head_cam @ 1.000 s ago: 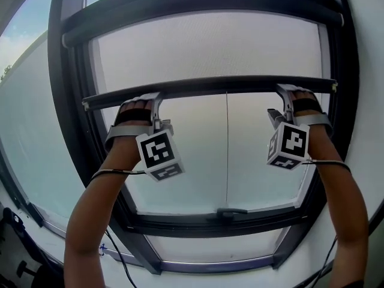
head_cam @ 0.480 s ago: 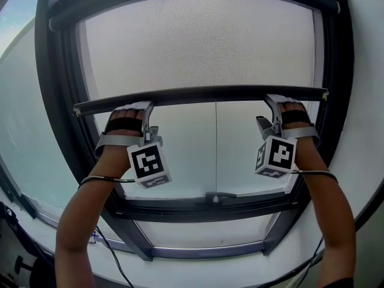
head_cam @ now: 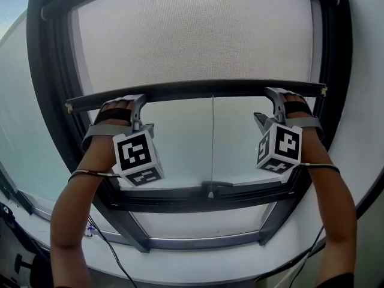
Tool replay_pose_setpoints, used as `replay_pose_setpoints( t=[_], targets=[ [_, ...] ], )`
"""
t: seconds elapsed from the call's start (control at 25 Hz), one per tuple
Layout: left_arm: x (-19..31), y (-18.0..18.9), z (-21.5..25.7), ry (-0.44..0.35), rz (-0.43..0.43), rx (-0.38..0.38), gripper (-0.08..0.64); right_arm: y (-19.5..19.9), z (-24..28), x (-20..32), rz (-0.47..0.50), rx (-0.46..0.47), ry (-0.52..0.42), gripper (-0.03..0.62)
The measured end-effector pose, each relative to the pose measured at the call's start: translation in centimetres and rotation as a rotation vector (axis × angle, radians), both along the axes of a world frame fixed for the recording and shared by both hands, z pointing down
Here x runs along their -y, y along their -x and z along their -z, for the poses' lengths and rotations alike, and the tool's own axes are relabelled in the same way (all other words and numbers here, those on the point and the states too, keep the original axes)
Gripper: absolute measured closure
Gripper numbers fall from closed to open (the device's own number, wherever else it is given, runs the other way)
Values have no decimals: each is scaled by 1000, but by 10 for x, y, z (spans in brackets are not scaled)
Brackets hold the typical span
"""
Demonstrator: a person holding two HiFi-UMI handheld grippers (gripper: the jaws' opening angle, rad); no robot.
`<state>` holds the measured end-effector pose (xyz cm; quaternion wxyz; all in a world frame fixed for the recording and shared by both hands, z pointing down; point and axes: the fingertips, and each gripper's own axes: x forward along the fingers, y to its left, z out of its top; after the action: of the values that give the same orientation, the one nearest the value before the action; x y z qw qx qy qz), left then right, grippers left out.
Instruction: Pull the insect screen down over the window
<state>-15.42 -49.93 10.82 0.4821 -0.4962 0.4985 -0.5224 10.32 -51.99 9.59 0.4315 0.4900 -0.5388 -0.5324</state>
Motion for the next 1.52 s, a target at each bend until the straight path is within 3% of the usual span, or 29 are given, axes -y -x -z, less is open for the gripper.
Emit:
replay_pose_setpoints(
  t=[0.32,0.76,1.08,1.36,1.52],
  targets=[
    [-5,-6,-58,90,-2,16,244,-8,-62,-1,-35,-64,90,308],
    [-6,-1,-68,90,-5,-8,244,-4,-69,-5,-48,-91,122,308],
    [-7,-1,-97,173,-18,-33,244,-2,-95,-4,-45,-107,204,308],
    [-3,-4,-153,146,-9,-22,244,-2,-149,-5,51,39,204,308],
    [-4,-10,-167,185,-33,-84,244,-6,-173,0,-8,-60,188,308]
  ],
)
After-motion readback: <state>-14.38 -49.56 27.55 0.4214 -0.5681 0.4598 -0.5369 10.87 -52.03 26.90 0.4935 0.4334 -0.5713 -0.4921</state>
